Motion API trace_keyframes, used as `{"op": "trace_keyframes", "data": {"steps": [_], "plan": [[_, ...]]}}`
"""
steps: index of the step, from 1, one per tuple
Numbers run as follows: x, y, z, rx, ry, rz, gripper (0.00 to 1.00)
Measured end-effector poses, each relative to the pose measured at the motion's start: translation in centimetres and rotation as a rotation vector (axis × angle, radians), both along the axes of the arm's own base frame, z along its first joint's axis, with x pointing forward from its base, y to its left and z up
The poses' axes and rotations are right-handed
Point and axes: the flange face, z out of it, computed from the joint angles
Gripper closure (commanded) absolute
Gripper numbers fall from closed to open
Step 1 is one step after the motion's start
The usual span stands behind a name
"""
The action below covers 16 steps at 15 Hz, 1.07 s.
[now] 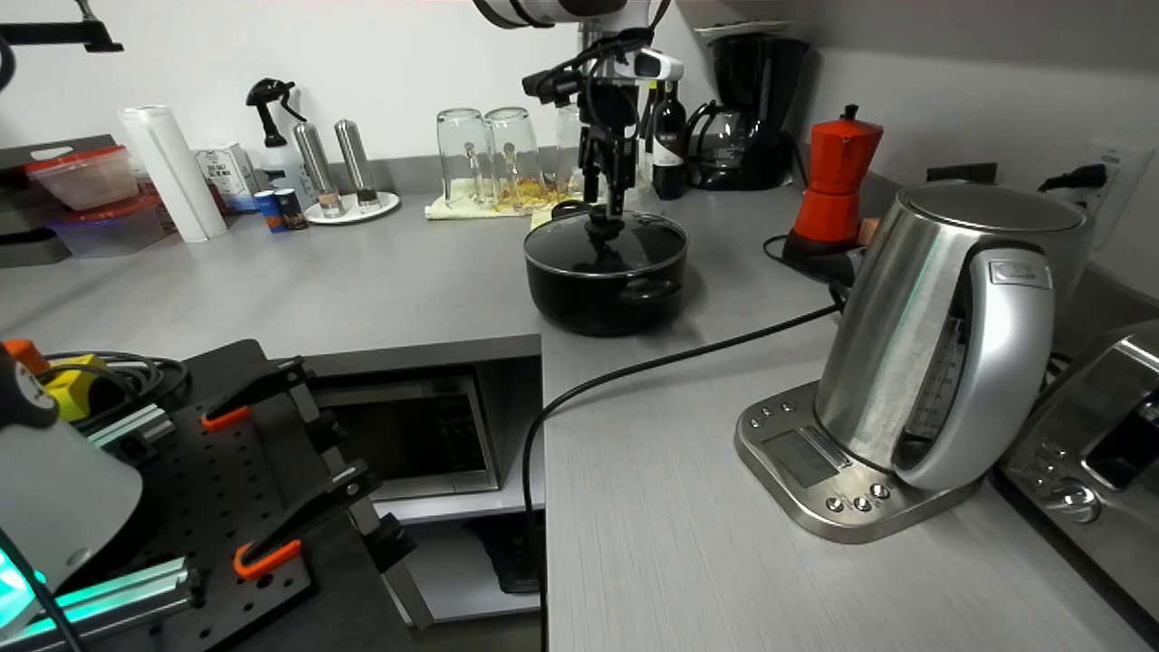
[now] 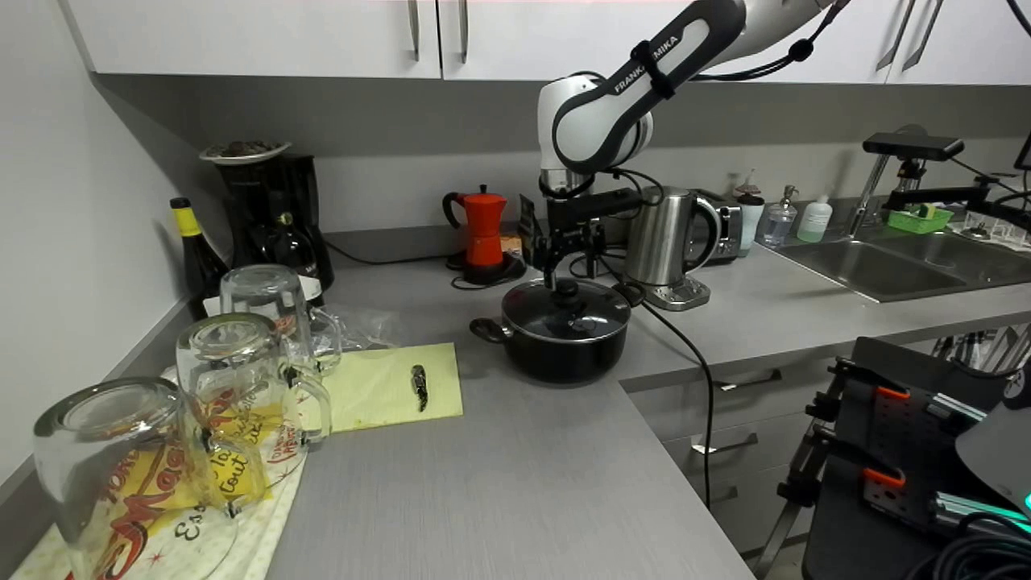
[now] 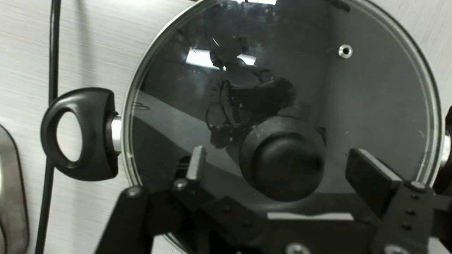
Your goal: Move the pot's lid to the counter
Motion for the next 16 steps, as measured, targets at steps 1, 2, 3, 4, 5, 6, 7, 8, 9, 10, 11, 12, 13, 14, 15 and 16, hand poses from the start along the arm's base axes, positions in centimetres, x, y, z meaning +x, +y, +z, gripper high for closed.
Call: {"op": "trace_keyframes", "data": {"steps": [1, 2, 3, 4, 5, 6, 7, 8, 9, 10, 11, 12, 13, 14, 15, 16], "plan": [[0.2, -0.2, -0.1, -0.001, 0.000, -0.002, 0.33], [0.3, -0.4, -0.2, 0.000, -0.001, -0.003, 0.40], [0.5, -0.5, -0.2, 0.003, -0.003, -0.003, 0.49], [0.6, -0.5, -0.1, 0.008, -0.006, -0.004, 0.57], [0.7, -0.5, 0.0, 0.017, -0.009, -0.006, 0.64], [0.8, -0.3, 0.2, 0.024, -0.012, -0.008, 0.72], [0.8, -0.2, 0.3, 0.031, -0.013, -0.008, 0.75], [0.9, -0.2, 0.3, 0.037, -0.014, -0.009, 0.75], [0.9, -0.2, 0.3, 0.043, -0.014, -0.007, 0.75], [0.9, -0.3, 0.3, 0.047, -0.013, -0.005, 0.75], [0.9, -0.3, 0.3, 0.050, -0.013, -0.003, 0.75], [0.9, -0.3, 0.3, 0.052, -0.013, 0.000, 0.75], [0.9, -0.3, 0.4, 0.053, -0.014, 0.001, 0.75], [0.9, -0.2, 0.5, 0.053, -0.016, 0.004, 0.75], [0.9, 0.0, 0.9, 0.053, -0.020, 0.007, 0.75], [0.8, 0.3, 1.6, 0.054, -0.028, 0.012, 0.75]]}}
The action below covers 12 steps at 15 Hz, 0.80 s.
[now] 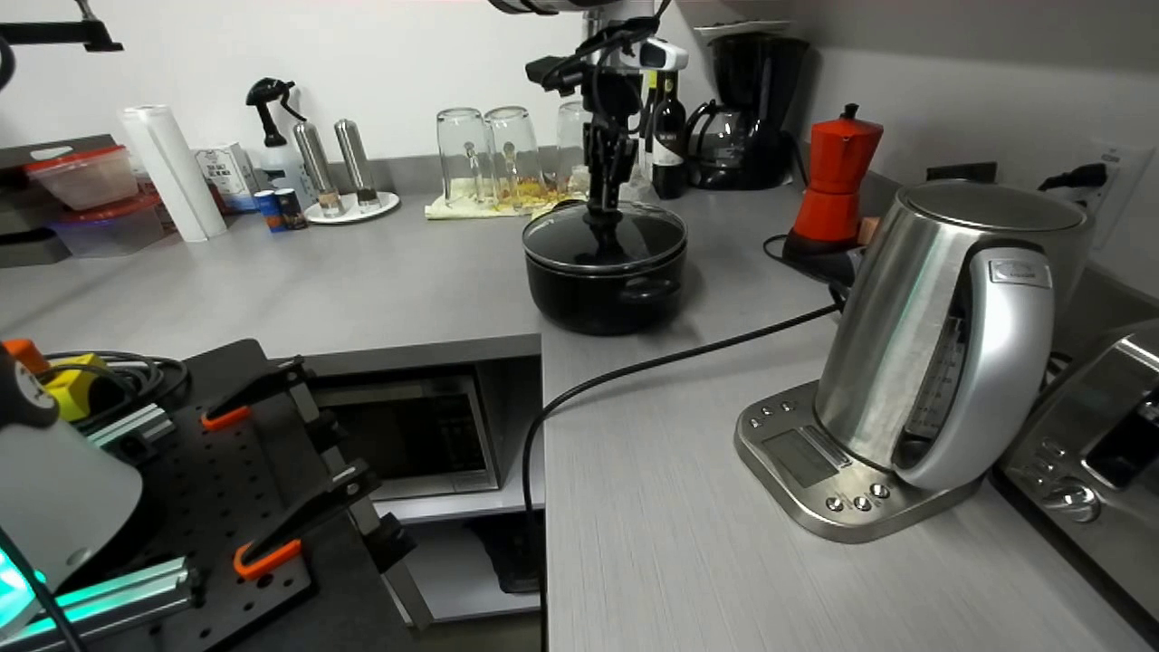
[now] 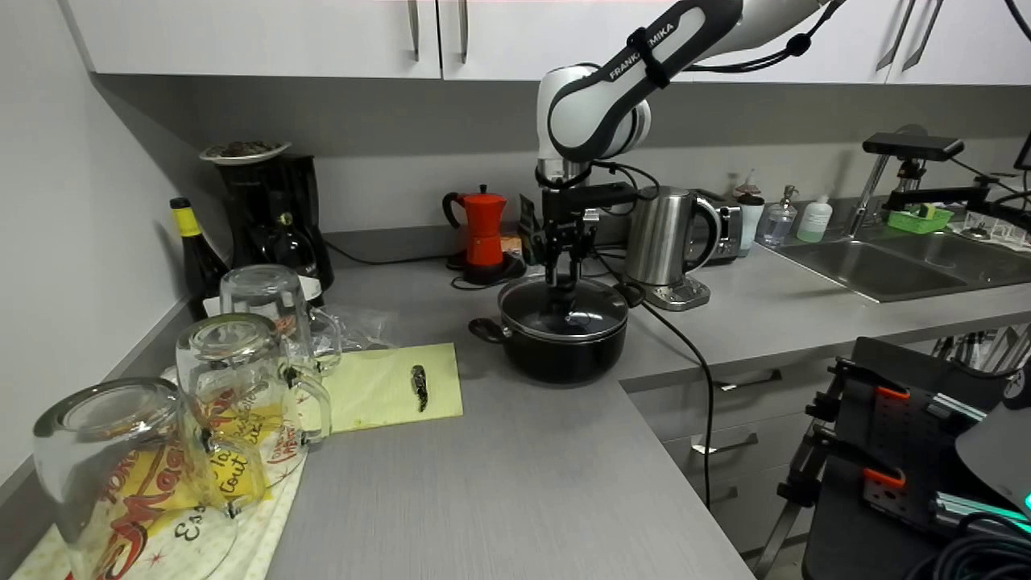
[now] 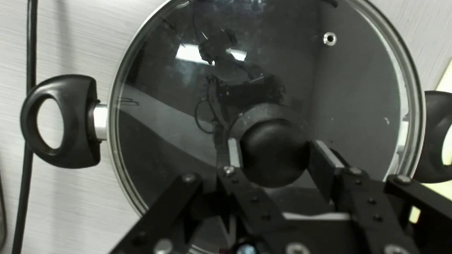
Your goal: Move the pot's lid to the counter
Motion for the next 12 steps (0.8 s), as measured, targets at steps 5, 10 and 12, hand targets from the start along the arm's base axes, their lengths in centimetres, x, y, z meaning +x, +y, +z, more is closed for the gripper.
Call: {"op": "trace_keyframes", "data": {"steps": [5, 10, 12], "plan": [[-2.0, 3.4, 6.2, -0.009, -0.057, 0.068, 0.75], [-6.6, 9.6, 8.9, -0.054, -0.023, 0.224, 0.75], [-8.9, 12.9, 8.1, -0.078, 0.010, 0.309, 0.75]]}}
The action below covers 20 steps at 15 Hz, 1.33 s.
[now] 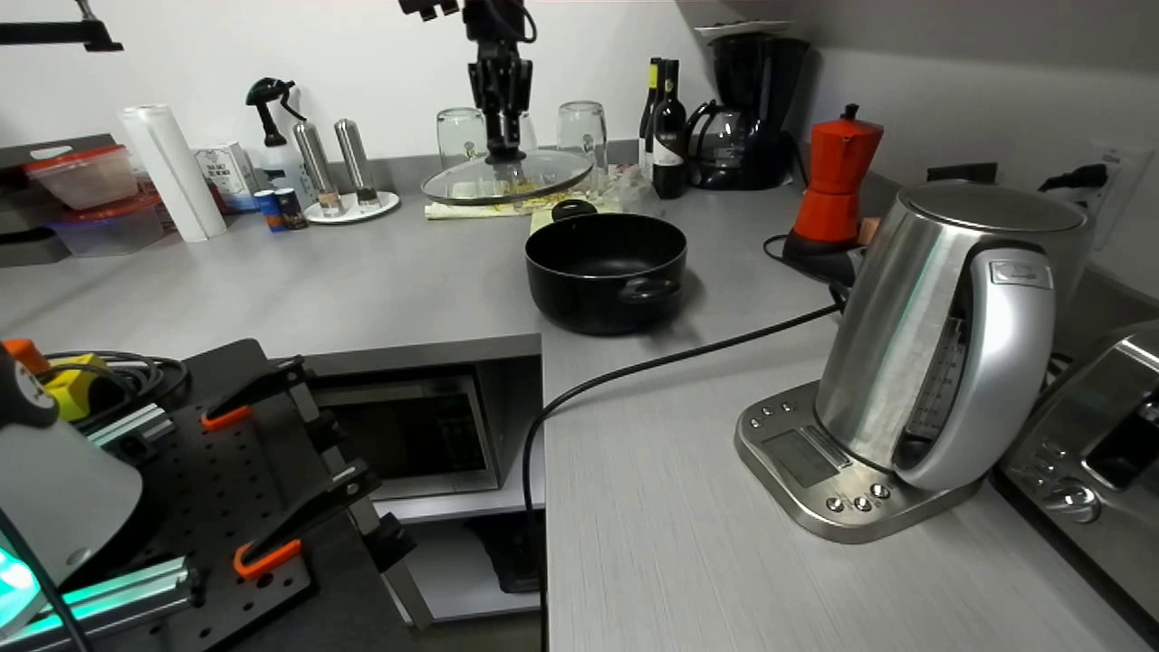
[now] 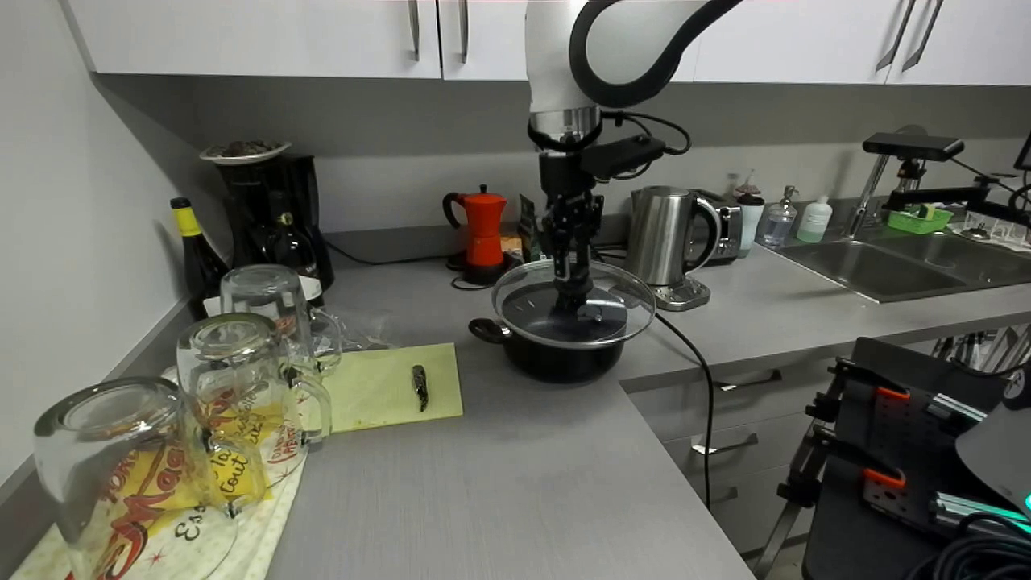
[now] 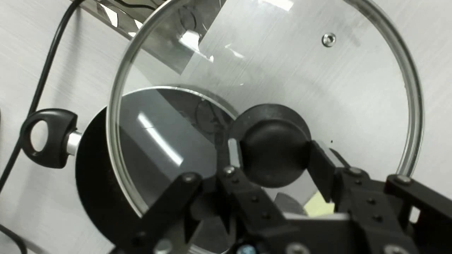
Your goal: Move the pot's lid to the counter
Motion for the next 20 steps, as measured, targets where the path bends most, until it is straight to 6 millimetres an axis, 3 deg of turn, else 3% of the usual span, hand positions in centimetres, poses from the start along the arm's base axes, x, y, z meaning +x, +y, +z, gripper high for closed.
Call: {"op": "trace_keyframes", "data": {"steps": [5, 9, 13, 20], "plan": [[-6.1, 7.6, -3.6, -0.057, 0.074, 0.215, 0.75], [-9.9, 11.3, -6.2, -0.076, 0.085, 0.381, 0.75], [-11.4, 12.6, -8.6, -0.049, 0.060, 0.497, 0.75], [-10.9, 12.8, -13.2, 0.024, 0.011, 0.586, 0.75]]}}
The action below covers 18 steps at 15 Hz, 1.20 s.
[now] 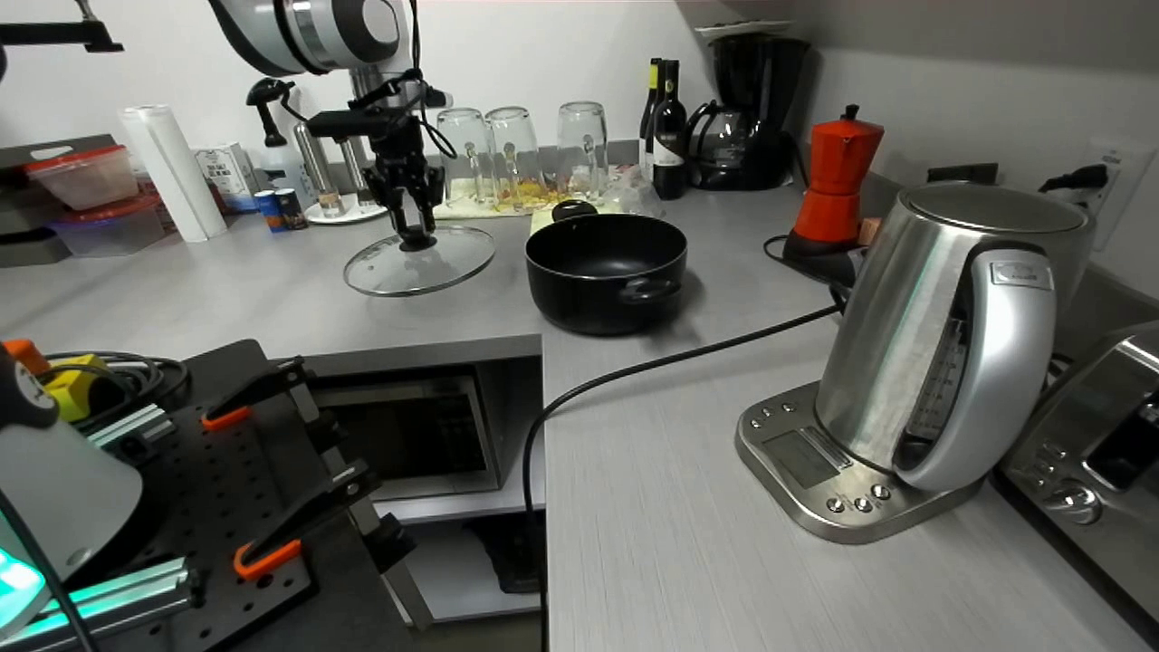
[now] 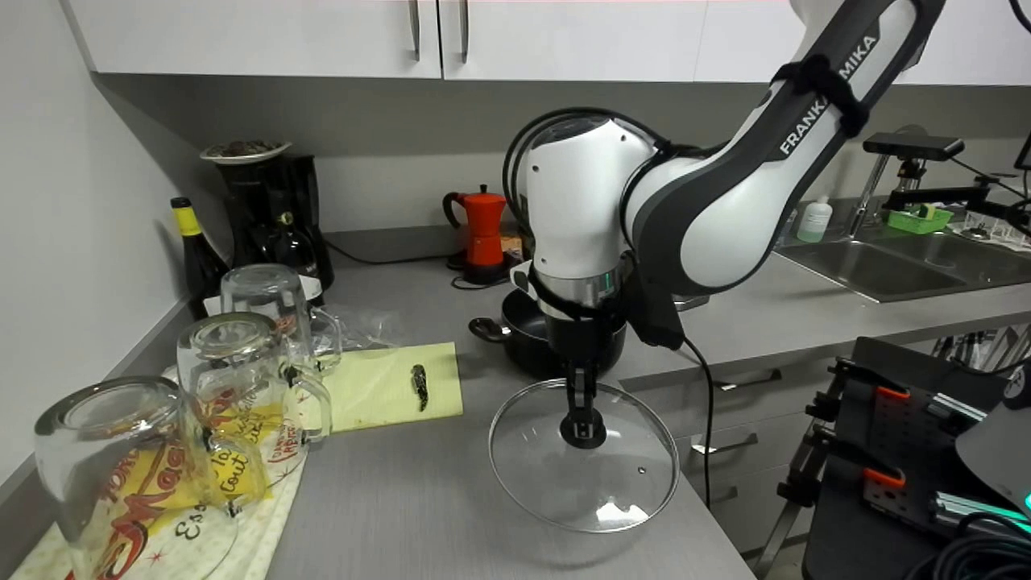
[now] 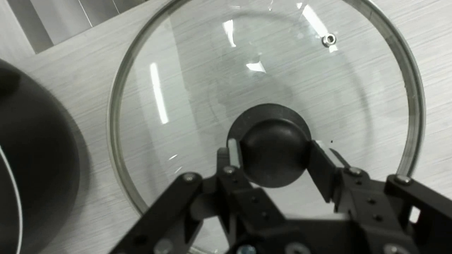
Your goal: Move the pot's lid to the counter
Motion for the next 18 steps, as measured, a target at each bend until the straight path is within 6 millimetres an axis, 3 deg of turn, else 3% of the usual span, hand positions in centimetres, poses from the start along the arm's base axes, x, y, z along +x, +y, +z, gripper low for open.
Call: {"op": "trace_keyframes", "data": {"steps": [7, 12, 13, 14, 18], "plan": [[0.0, -1.3, -5.5, 0.003, 0.037, 0.028, 0.75], [0.2, -1.4, -6.4, 0.003, 0.044, 0.038, 0.75], [0.3, -1.4, -6.3, 0.003, 0.043, 0.040, 0.25], [0.3, -1.4, -6.3, 0.003, 0.043, 0.042, 0.24], [0.6, -1.2, -5.9, 0.008, 0.034, 0.046, 0.01]]}}
